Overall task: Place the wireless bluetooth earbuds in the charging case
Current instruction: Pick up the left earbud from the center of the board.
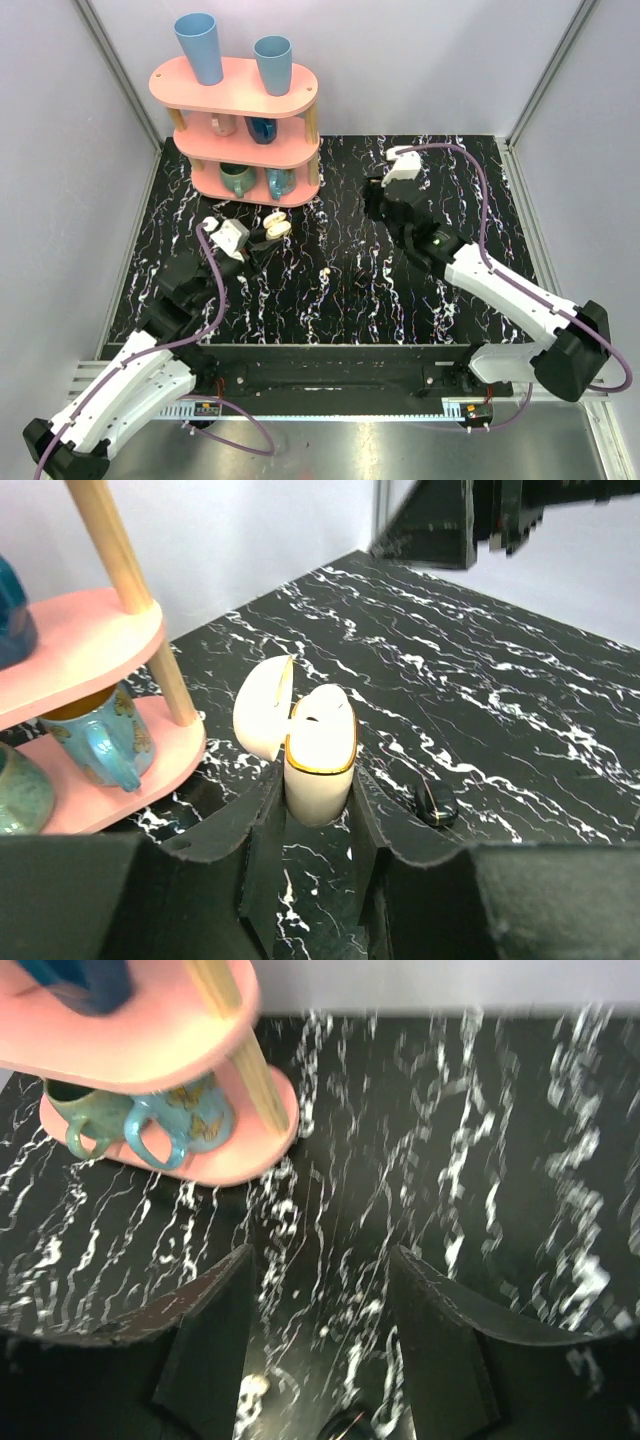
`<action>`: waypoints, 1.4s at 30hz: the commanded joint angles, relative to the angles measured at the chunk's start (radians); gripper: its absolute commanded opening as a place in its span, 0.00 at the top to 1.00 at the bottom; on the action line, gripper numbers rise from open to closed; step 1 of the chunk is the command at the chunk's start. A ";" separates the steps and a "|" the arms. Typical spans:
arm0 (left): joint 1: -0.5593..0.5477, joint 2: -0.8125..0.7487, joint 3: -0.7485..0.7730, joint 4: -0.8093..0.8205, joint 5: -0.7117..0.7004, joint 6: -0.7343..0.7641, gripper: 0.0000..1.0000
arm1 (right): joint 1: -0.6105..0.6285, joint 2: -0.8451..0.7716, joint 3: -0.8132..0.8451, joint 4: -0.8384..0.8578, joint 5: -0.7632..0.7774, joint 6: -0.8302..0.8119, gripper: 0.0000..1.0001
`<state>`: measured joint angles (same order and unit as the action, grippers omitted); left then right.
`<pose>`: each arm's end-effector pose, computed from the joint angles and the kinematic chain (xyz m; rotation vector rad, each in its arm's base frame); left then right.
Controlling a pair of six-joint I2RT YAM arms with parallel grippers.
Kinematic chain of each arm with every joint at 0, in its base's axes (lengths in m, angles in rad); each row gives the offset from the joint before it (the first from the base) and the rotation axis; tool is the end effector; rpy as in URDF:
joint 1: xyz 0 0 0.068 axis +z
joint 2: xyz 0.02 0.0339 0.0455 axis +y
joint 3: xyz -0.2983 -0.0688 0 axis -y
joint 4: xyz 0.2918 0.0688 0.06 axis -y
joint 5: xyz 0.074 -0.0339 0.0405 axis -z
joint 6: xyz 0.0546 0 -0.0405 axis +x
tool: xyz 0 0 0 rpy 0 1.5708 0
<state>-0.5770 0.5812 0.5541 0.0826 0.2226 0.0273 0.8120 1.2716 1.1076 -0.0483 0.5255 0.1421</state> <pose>0.1535 -0.1143 0.3364 0.6306 1.4131 -0.6062 0.2595 0.2339 0.3846 -0.2126 1.7467 0.2266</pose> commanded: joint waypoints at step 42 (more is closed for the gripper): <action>0.002 -0.141 -0.051 0.054 -0.152 -0.006 1.00 | 0.133 0.653 0.209 -0.403 -0.071 0.774 0.50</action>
<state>-0.5770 0.4480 0.5133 0.0776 0.0963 0.0254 0.9264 1.9057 1.2644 -0.4347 0.4019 0.8909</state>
